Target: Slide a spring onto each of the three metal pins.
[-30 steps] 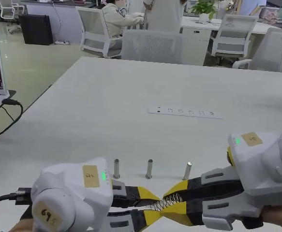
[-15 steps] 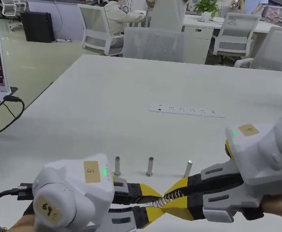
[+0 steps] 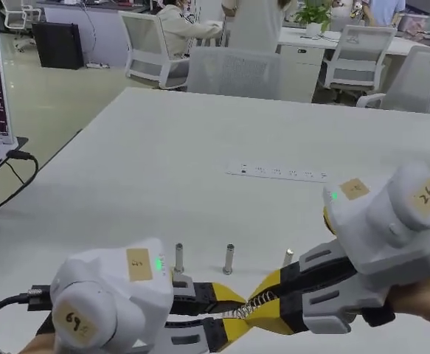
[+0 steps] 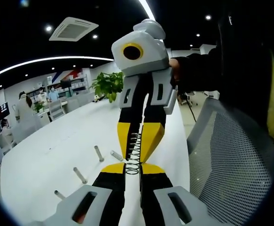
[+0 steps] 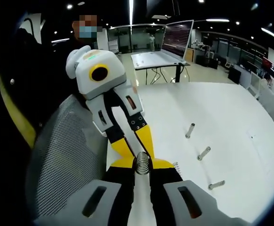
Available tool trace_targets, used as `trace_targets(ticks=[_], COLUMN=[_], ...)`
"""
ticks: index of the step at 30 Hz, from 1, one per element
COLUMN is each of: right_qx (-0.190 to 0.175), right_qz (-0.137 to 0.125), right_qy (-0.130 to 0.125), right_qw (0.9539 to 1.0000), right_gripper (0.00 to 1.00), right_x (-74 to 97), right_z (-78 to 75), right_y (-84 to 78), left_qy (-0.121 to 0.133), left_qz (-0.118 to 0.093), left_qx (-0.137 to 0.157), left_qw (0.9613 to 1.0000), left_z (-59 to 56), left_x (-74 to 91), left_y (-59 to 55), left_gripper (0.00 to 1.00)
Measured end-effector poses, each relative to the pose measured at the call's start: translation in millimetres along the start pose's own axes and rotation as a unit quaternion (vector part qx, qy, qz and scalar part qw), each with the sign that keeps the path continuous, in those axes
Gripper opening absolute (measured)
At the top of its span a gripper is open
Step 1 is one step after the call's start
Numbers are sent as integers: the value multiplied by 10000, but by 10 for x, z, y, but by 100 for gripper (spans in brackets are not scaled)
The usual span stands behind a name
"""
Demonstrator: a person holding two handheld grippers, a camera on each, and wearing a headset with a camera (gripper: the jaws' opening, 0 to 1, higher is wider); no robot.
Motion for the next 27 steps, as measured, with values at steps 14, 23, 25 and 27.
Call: trace_targets(ticks=[14,23,25,27], right_qx=[136,211,223,225], right_qz=[368,595,610,587], right_qy=[82,36,14,4], right_qw=[9992,9980,9979,9980], right_gripper=[8,8,8,8], right_x=[-20,-22,-13,1], right_z=[-12,-45,-55,-66], right_y=[64,72,79,91], left_qy=[6,105,138,180], left_qz=[74,113,136,156], left_qx=[-107,138,257,363], left_qw=[9999,9998,9995,9991], left_z=[-2,49,76,97], left_x=[-7,13,33,55], left_y=[-21,-58,-83,-112], left_gripper=[6,16,19,22])
Point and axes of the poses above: the centre of the closed fingertips' face, and the gripper's own axes: x roughly backward along the fingers, z roughly to its left, y roughly out of its top, the point moved 8 cm from there along x, roughly backward along the fingers, and after that the axes turned 12 degrees about y, right-handed, at the moved point
